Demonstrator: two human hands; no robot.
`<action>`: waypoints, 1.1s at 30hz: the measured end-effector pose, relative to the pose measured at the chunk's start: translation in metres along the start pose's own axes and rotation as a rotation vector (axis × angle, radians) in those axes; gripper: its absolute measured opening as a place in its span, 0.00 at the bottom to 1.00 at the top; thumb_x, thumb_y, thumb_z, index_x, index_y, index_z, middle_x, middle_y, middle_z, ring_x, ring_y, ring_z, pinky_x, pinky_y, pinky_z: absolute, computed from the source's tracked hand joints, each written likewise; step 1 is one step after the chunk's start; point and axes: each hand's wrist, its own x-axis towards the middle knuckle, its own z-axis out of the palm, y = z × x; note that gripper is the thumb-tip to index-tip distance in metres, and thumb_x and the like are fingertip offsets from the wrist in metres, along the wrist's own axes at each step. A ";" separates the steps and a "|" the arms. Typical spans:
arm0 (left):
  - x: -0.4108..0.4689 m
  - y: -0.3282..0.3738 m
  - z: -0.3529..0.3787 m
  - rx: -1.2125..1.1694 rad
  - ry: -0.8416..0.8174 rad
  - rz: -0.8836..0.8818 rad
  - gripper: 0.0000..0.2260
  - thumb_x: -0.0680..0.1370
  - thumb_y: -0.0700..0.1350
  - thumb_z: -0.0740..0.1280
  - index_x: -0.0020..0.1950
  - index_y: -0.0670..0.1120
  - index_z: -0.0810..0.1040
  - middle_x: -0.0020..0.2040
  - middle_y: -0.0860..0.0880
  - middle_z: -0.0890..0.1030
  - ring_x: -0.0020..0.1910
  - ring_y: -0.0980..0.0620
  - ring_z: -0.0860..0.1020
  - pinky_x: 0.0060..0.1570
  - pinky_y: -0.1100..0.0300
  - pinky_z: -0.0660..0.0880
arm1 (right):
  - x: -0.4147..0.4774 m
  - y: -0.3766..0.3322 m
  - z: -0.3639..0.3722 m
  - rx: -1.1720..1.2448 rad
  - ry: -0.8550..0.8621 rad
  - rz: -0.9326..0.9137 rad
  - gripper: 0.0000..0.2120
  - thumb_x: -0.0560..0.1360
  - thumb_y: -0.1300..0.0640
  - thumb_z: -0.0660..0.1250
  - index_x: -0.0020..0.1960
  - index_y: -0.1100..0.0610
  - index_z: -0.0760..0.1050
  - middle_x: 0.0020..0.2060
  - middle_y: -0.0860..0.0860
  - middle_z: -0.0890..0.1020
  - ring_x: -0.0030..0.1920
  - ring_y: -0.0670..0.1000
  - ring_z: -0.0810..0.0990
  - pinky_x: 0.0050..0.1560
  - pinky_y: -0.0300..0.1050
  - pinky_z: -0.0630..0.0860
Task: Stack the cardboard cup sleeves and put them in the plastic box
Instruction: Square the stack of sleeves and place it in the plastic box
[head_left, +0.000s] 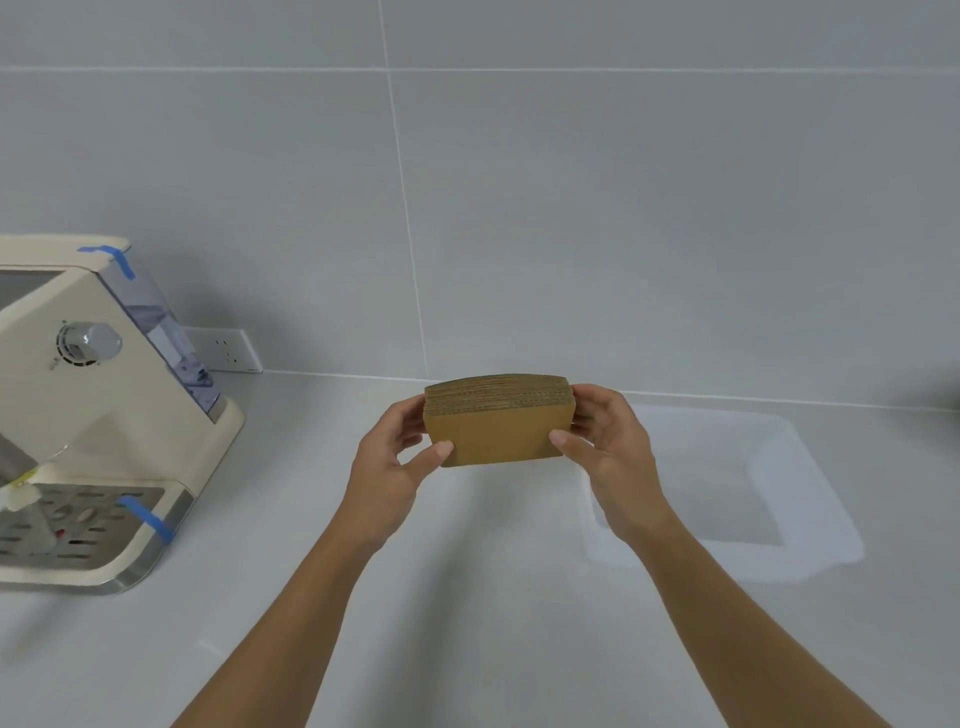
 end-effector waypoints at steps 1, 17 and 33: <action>0.001 0.005 0.007 -0.006 -0.006 0.006 0.20 0.68 0.44 0.69 0.57 0.56 0.74 0.56 0.51 0.80 0.58 0.48 0.77 0.64 0.46 0.71 | 0.000 -0.004 -0.008 0.000 0.010 -0.012 0.19 0.64 0.60 0.69 0.53 0.46 0.72 0.55 0.53 0.80 0.58 0.56 0.77 0.64 0.58 0.71; 0.011 0.031 0.161 -0.069 -0.176 -0.114 0.18 0.74 0.34 0.66 0.61 0.48 0.72 0.56 0.51 0.79 0.54 0.55 0.77 0.46 0.68 0.75 | -0.007 -0.007 -0.155 0.028 0.185 0.106 0.18 0.72 0.71 0.66 0.57 0.56 0.72 0.51 0.53 0.80 0.49 0.51 0.78 0.50 0.43 0.73; 0.036 -0.008 0.220 0.005 -0.203 -0.603 0.17 0.74 0.33 0.65 0.63 0.42 0.73 0.57 0.45 0.78 0.57 0.46 0.75 0.55 0.55 0.72 | 0.022 0.052 -0.206 -0.092 0.170 0.530 0.20 0.72 0.66 0.67 0.63 0.61 0.69 0.54 0.56 0.79 0.55 0.56 0.78 0.61 0.52 0.73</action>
